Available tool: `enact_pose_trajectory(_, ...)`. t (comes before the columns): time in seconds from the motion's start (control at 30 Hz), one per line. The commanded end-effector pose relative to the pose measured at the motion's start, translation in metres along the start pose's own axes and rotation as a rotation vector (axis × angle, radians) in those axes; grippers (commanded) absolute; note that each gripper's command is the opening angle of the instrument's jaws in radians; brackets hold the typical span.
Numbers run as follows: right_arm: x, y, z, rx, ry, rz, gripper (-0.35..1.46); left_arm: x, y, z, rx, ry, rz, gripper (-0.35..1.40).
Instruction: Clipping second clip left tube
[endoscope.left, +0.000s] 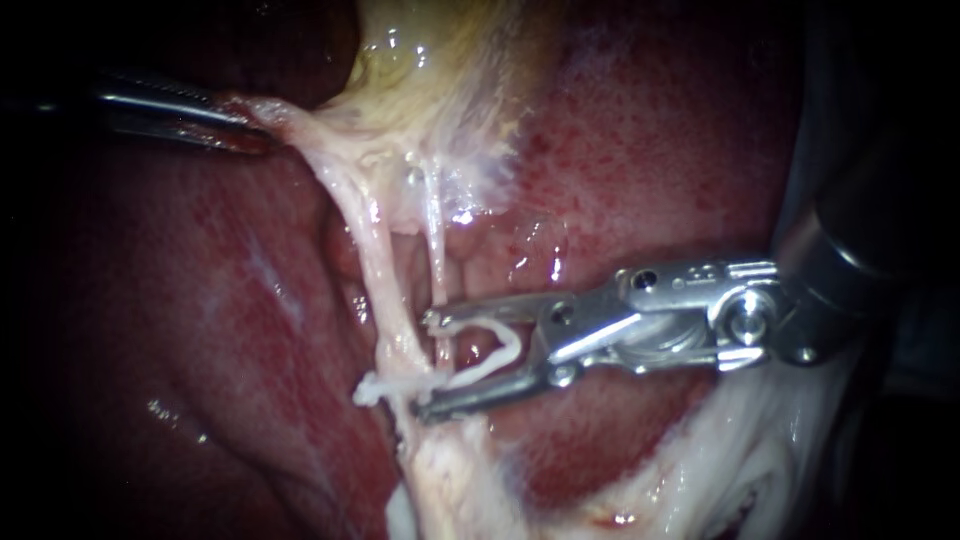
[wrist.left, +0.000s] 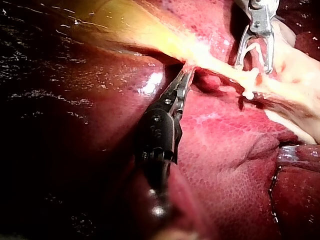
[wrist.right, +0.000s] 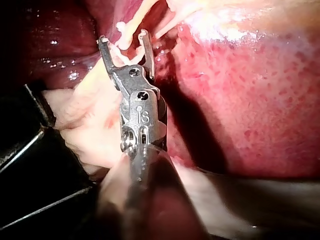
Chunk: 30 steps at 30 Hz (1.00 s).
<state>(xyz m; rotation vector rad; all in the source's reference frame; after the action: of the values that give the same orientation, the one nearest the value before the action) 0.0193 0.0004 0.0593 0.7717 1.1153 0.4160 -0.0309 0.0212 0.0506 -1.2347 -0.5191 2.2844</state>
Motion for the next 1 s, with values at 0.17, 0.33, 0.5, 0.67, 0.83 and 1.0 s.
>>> enact_pose_trajectory(0.17, -0.0013, 0.0011, 0.0006, 0.033, 0.000, 0.036, 0.50, 0.0000, 0.0000, 0.0001, 0.000, 0.000, 0.001, -0.35)
enact_pose_trajectory(0.33, -0.0016, 0.0017, 0.0010, 0.049, 0.013, 0.053, 0.50, 0.0000, 0.0000, 0.0001, 0.000, 0.000, 0.001, -0.35)
enact_pose_trajectory(0.5, -0.0018, 0.0022, 0.0017, 0.047, 0.020, 0.068, 0.50, -0.0001, -0.0001, 0.0001, 0.000, 0.000, 0.001, -0.35)
enact_pose_trajectory(0.67, -0.0014, 0.0025, 0.0029, 0.059, 0.062, 0.099, 0.50, -0.0001, 0.0000, 0.0001, 0.000, 0.000, 0.001, -0.35)
enact_pose_trajectory(0.83, -0.0008, 0.0026, 0.0043, 0.102, 0.081, 0.115, 0.50, -0.0001, -0.0001, 0.0001, 0.000, 0.000, 0.001, -0.35)
enact_pose_trajectory(1.0, -0.0004, 0.0025, 0.0051, 0.148, 0.078, 0.127, 0.50, -0.0001, -0.0001, 0.0002, 0.000, 0.000, 0.001, -0.35)
